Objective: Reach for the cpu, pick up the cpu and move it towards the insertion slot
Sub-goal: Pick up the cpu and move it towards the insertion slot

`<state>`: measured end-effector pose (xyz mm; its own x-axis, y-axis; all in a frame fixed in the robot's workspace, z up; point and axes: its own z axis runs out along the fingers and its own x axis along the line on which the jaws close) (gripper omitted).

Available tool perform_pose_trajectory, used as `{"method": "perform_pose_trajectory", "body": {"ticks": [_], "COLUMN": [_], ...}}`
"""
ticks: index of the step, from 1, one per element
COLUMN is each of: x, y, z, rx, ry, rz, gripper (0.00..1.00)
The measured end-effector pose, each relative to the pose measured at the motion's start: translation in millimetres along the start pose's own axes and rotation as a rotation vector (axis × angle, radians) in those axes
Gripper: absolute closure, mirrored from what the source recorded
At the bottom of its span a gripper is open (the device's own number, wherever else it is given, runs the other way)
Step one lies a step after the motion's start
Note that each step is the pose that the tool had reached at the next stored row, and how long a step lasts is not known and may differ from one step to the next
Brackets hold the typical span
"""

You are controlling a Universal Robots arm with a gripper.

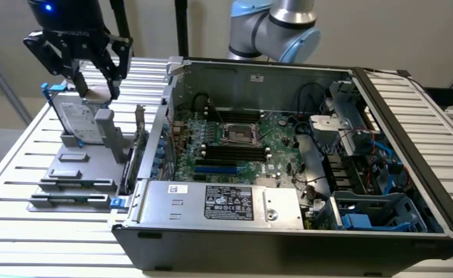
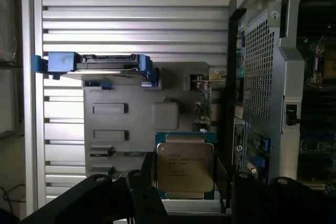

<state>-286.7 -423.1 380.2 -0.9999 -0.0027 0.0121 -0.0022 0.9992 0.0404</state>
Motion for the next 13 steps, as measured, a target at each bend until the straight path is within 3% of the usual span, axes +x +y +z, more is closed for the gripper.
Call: {"method": "perform_pose_trajectory", "body": {"ticks": [13], "x": [-59.0], "y": [0.3], "z": [-11.1], "rx": [-0.0334], "ry": [0.001], "rz": [0.0], "gripper": [0.45]}}
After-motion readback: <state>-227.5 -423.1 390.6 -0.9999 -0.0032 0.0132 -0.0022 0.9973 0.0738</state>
